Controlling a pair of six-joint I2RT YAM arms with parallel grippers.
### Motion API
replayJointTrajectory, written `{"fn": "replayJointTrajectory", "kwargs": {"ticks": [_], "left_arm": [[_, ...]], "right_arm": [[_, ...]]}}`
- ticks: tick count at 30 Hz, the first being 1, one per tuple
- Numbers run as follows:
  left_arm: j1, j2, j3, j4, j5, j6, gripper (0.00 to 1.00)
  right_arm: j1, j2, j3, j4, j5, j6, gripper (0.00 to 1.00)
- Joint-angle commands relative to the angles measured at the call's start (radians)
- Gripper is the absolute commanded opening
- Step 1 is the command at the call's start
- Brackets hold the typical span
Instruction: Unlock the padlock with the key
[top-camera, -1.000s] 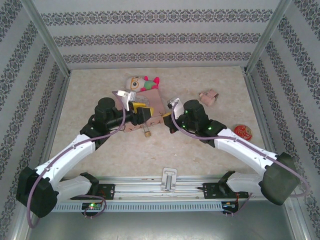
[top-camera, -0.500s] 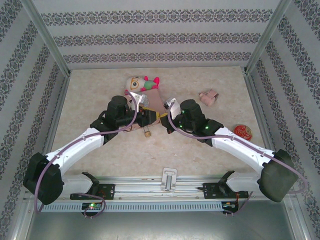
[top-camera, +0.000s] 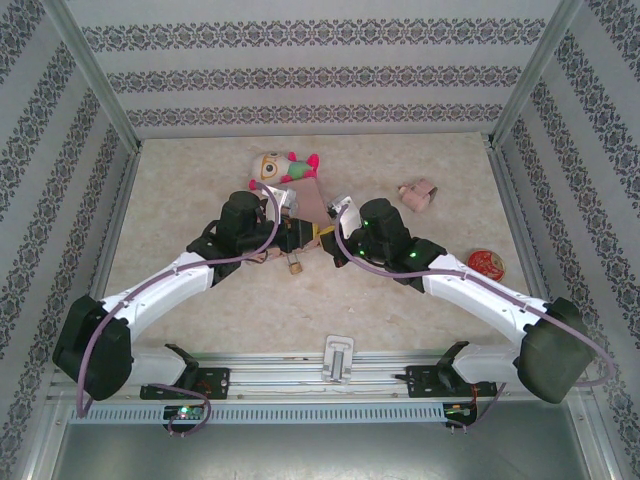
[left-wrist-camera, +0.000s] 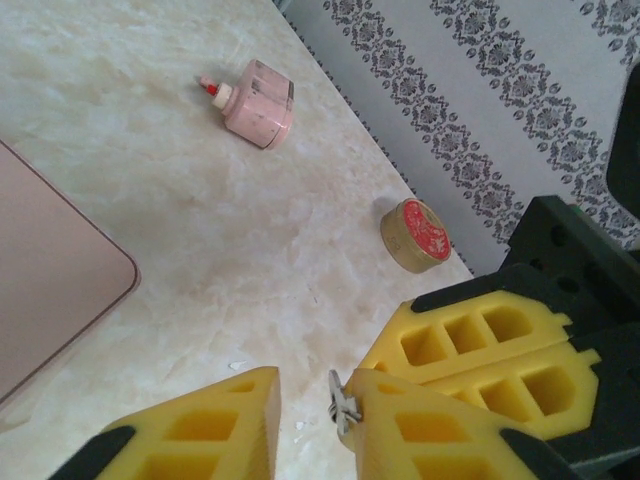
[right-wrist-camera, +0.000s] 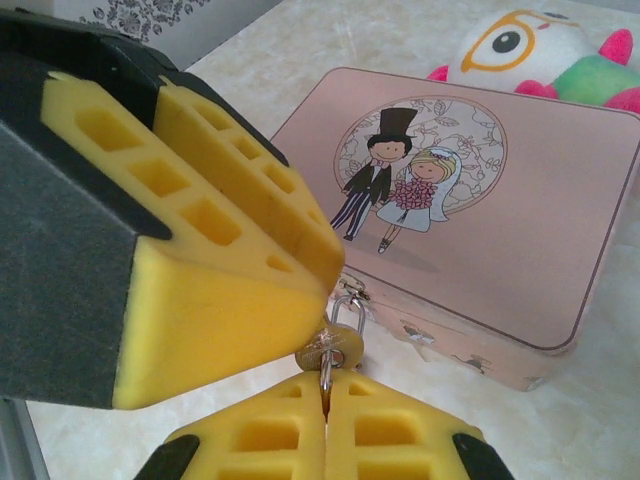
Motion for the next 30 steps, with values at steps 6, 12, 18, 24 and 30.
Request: {"fn": "replayJointTrajectory", "kwargs": {"ticks": [6, 12, 18, 24, 30], "left_arm": [[-0.012, 0.005, 0.027, 0.066, -0.01, -0.023, 0.17], [-0.012, 0.006, 0.023, 0.076, -0.024, -0.031, 0.03], [-0.013, -0.006, 0.023, 0.047, -0.063, -0.031, 0.0], [-0.012, -0.065, 0.053, -0.102, -0.179, -0.028, 0.0], [-0.011, -0.102, 0.132, -0.314, -0.295, -0.064, 0.0]], "right_arm": [[0.015, 0.01, 0.028, 0.029, -0.004, -0.012, 0.0], [0.015, 0.01, 0.028, 0.03, -0.004, -0.012, 0.0], [0.015, 0.001, 0.024, 0.028, 0.013, -0.008, 0.0], [0.016, -0.062, -0.014, 0.013, 0.146, 0.01, 0.23], [0.09, -0.104, -0.014, -0.051, 0.423, -0.012, 0.28]]}}
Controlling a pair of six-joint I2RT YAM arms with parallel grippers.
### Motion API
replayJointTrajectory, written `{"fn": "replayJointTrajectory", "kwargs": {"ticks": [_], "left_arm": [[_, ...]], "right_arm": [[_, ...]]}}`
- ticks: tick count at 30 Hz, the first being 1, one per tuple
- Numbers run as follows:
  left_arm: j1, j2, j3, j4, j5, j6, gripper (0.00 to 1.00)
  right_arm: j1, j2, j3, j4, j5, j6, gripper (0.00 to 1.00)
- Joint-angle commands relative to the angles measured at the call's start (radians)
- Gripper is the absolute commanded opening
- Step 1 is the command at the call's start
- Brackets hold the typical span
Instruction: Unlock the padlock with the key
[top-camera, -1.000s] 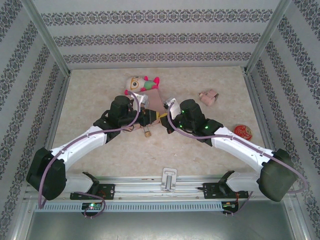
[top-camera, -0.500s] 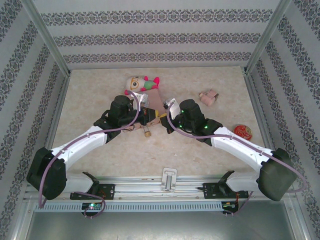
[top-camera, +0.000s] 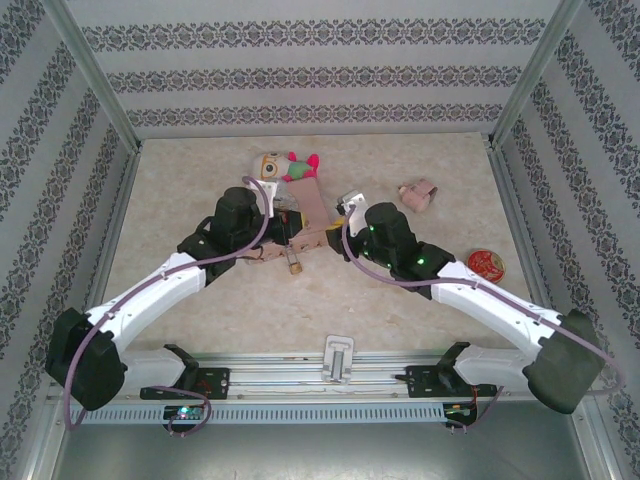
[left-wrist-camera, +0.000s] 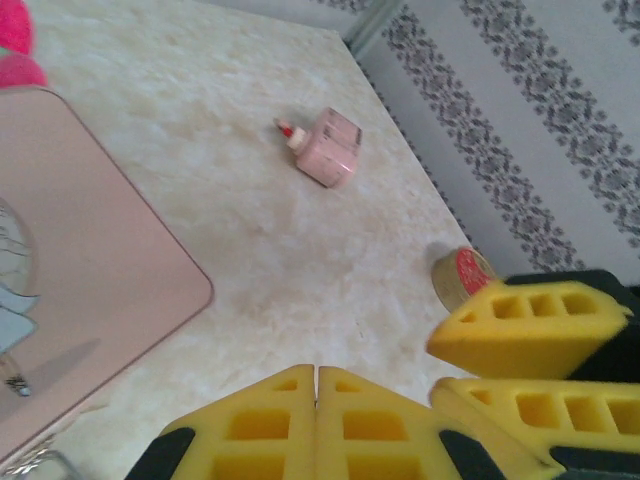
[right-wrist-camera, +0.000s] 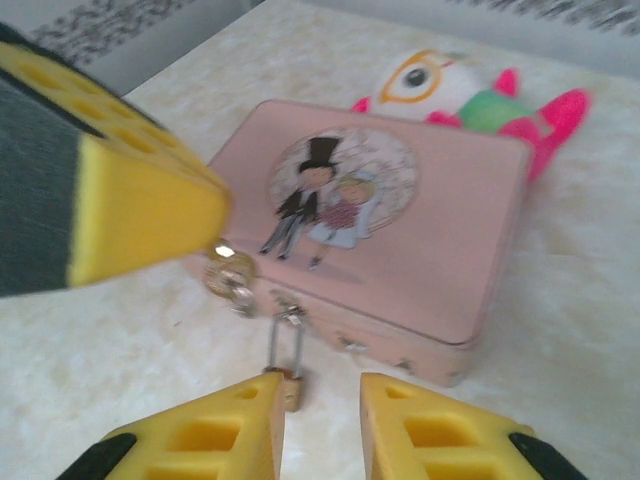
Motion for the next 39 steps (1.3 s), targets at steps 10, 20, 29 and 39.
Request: {"fn": "replayJointTrajectory", "kwargs": {"ticks": [10, 20, 29, 39], "left_arm": [[-0.001, -0.011, 0.175, -0.363, -0.114, -0.11, 0.0], [0.0, -0.018, 0.187, -0.373, -0.091, -0.108, 0.0], [0.0, -0.024, 0.199, -0.369, -0.074, -0.1, 0.0], [0.003, -0.022, 0.197, -0.373, -0.065, -0.096, 0.0]], "right_arm": [[0.24, 0.019, -0.072, 0.281, 0.36, -0.24, 0.38], [0.348, 0.142, -0.058, 0.521, 0.524, -0.522, 0.47], [0.348, 0.237, -0.022, 0.575, 0.576, -0.56, 0.48], [0.339, 0.281, -0.005, 0.641, 0.596, -0.567, 0.42]]}}
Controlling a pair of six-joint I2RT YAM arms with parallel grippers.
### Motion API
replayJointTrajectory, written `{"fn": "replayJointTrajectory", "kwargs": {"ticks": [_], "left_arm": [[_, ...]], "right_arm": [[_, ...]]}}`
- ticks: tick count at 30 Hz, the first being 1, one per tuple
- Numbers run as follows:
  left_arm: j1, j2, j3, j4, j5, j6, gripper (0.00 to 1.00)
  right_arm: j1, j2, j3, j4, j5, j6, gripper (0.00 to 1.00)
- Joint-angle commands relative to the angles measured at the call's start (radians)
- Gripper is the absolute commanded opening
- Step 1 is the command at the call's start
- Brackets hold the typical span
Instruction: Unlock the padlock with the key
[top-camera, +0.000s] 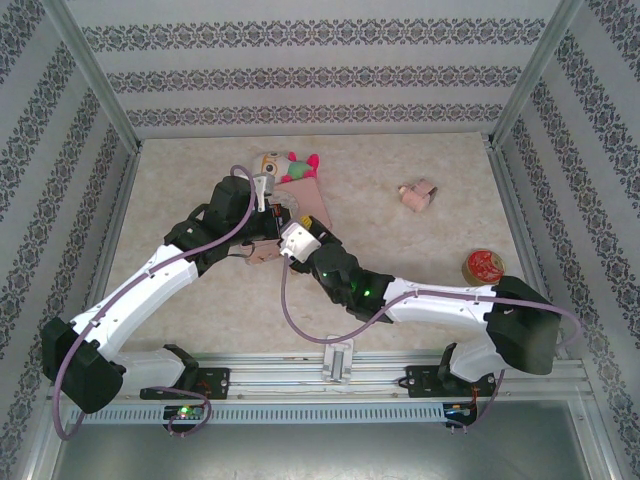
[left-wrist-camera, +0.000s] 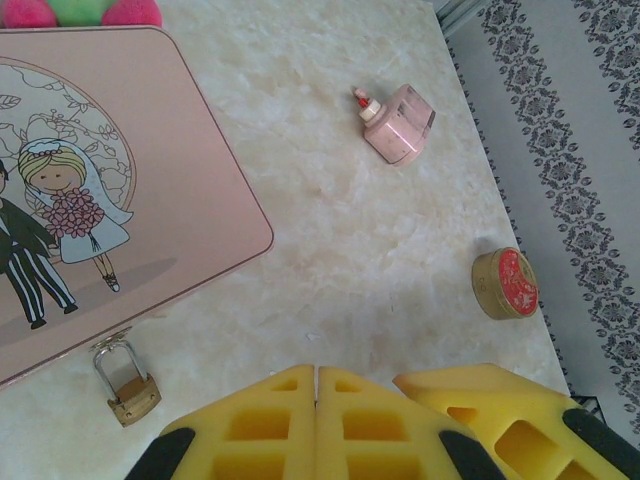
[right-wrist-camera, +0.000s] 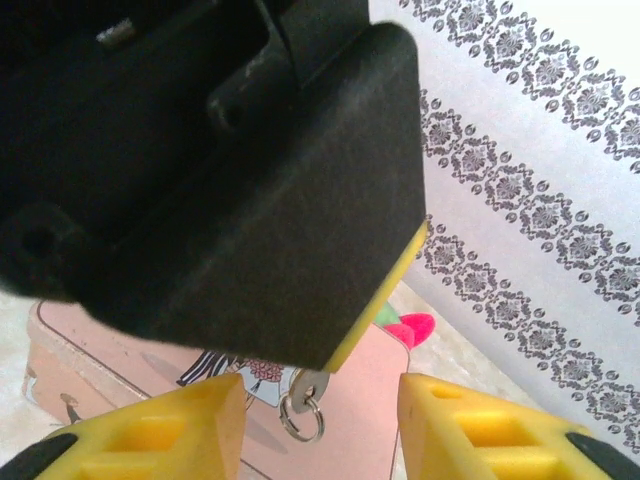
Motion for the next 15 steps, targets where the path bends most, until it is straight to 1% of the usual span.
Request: {"fn": "replayJointTrajectory", "kwargs": {"ticks": [1, 5, 7, 11, 15], "left_arm": [[0.001, -0.013, 0.027, -0.018, 0.02, 0.001, 0.0], [0.003, -0.016, 0.024, -0.017, 0.026, 0.003, 0.0], [0.003, -0.018, 0.024, -0.016, 0.032, 0.006, 0.0], [0.004, -0.024, 0.022, -0.014, 0.034, 0.006, 0.0], [0.007, -0.031, 0.014, -0.003, 0.029, 0.0, 0.0]], "right_arm": [[-0.009, 0.02, 0.037, 0.051, 0.025, -0.01, 0.4], [-0.023, 0.029, 0.036, 0.068, 0.015, 0.003, 0.33], [-0.032, 0.031, 0.035, 0.068, 0.003, 0.018, 0.32], [-0.042, 0.031, 0.027, 0.067, -0.014, 0.044, 0.32], [-0.042, 0.027, 0.01, 0.06, -0.031, 0.057, 0.34]]}}
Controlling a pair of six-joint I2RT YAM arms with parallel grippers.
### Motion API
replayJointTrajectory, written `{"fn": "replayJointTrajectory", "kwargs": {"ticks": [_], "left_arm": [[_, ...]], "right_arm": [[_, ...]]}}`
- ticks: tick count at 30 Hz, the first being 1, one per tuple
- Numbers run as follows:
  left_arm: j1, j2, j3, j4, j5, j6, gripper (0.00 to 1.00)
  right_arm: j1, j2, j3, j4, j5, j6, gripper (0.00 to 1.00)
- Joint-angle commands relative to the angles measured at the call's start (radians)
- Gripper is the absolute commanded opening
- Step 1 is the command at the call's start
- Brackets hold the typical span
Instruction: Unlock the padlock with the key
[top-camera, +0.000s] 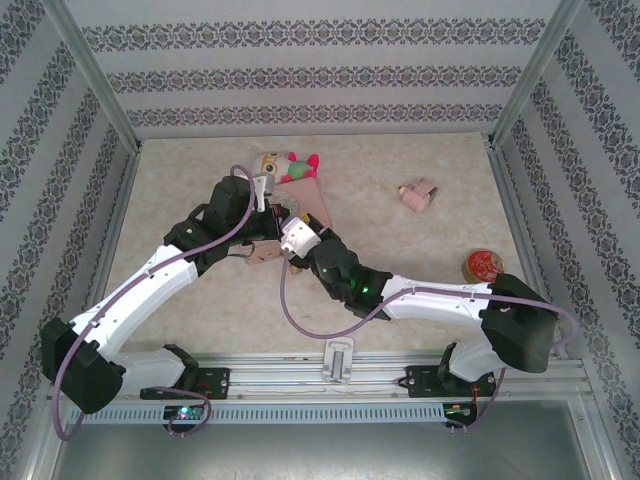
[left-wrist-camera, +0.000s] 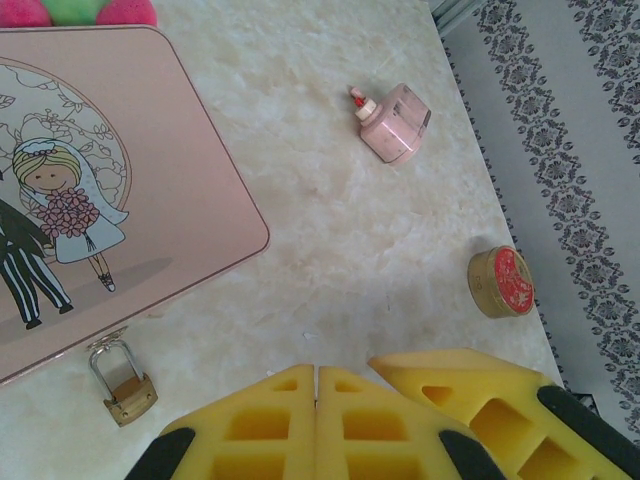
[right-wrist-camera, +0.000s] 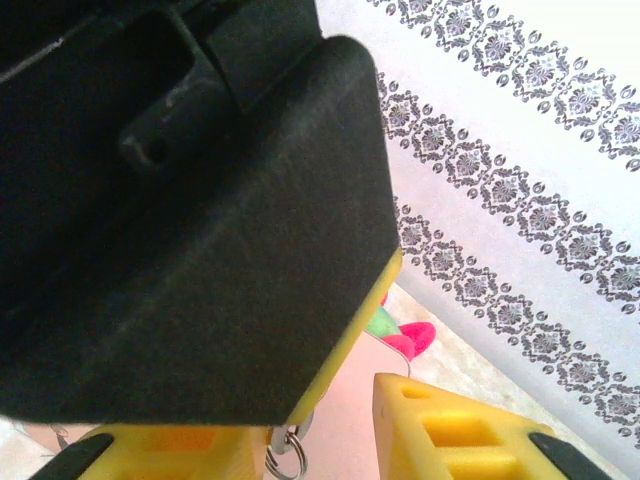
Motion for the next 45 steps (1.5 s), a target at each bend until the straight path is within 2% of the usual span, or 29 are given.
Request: {"fn": "replayJointTrajectory", "kwargs": {"ticks": [1, 10, 15, 33, 37, 42, 45], "left_arm": [[0.006, -0.03, 0.012, -0.002, 0.021, -0.003, 0.0], [0.008, -0.039, 0.01, 0.01, 0.018, -0.012, 0.0], [0.009, -0.035, 0.006, 0.02, 0.022, -0.02, 0.0], [0.008, -0.039, -0.012, 0.018, 0.032, -0.028, 0.0], [0.008, -0.041, -0.013, 0.023, 0.039, -0.026, 0.0], [0.008, -0.042, -0.015, 0.023, 0.041, -0.025, 0.0], [0.009, -0.042, -0.016, 0.026, 0.044, -0.023, 0.0]], "right_arm": [[-0.014, 0.003, -0.006, 0.02, -0.021, 0.031, 0.34], [-0.013, -0.039, -0.063, 0.015, -0.077, 0.052, 0.36], [-0.014, -0.035, -0.062, 0.013, -0.054, 0.049, 0.4], [-0.016, -0.011, -0.012, 0.054, -0.029, 0.023, 0.41], [-0.021, -0.001, 0.0, 0.057, -0.032, 0.023, 0.41], [-0.031, 0.006, 0.004, 0.056, -0.043, 0.035, 0.35], [-0.038, 0.011, 0.006, 0.051, -0.042, 0.044, 0.34]]}}
